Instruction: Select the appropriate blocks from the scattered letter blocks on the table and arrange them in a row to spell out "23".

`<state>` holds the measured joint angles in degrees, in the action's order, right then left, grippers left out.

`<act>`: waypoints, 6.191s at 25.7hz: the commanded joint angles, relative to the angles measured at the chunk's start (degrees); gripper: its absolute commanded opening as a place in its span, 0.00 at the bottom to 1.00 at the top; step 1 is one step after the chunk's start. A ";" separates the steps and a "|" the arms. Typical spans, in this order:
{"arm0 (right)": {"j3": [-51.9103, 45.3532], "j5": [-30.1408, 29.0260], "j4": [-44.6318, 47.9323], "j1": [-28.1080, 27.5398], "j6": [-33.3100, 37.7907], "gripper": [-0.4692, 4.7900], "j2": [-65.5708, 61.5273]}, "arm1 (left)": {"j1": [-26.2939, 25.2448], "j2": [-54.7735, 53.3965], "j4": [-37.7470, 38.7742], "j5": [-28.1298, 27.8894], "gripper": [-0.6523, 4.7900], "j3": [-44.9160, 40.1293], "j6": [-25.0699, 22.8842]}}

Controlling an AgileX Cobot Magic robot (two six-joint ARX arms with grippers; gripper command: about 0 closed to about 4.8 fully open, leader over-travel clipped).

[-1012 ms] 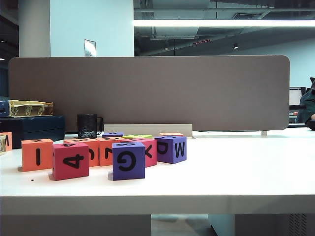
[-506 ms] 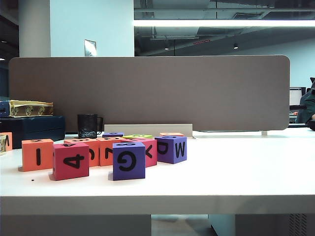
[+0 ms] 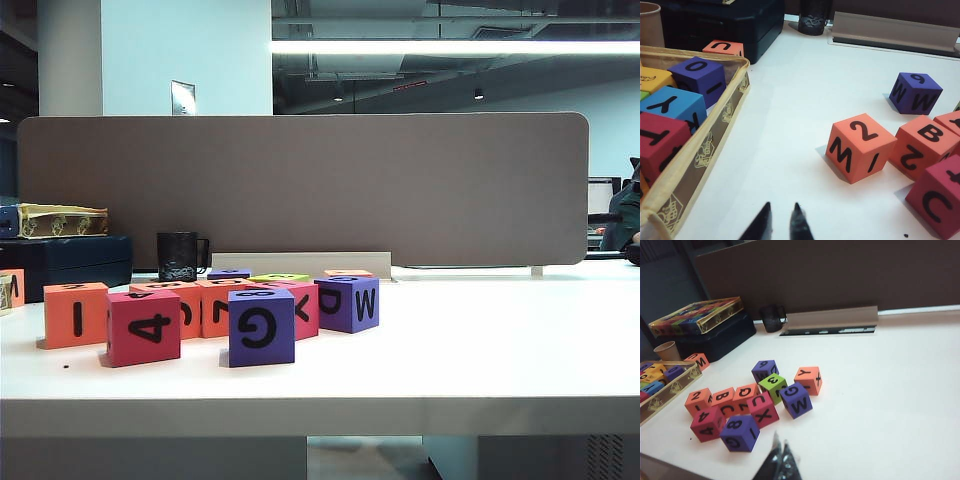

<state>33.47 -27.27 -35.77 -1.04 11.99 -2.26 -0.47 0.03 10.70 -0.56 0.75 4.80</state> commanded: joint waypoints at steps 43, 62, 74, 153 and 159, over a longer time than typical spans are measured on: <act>1.79 -0.90 -2.32 0.31 -6.47 0.09 -15.43 | 0.04 -0.04 -0.02 0.39 0.21 -0.15 0.17; 1.73 0.77 -2.10 1.64 -6.49 0.09 -15.43 | 0.04 -0.04 -0.02 0.37 0.21 -0.15 0.22; 1.73 -0.22 -2.51 1.64 -6.45 0.09 -15.43 | 0.07 -0.04 -0.09 5.51 0.15 0.04 1.92; 1.73 -16.31 -5.95 1.60 -6.45 0.09 -15.37 | 18.08 -87.67 10.32 17.38 0.11 73.75 3.50; 1.73 -16.15 -5.95 1.57 -6.47 0.09 -15.37 | 19.69 -94.47 10.67 16.85 0.11 78.42 1.38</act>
<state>34.94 -43.31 -42.72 0.58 5.67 -17.61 18.87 -93.62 21.37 16.60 78.24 7.40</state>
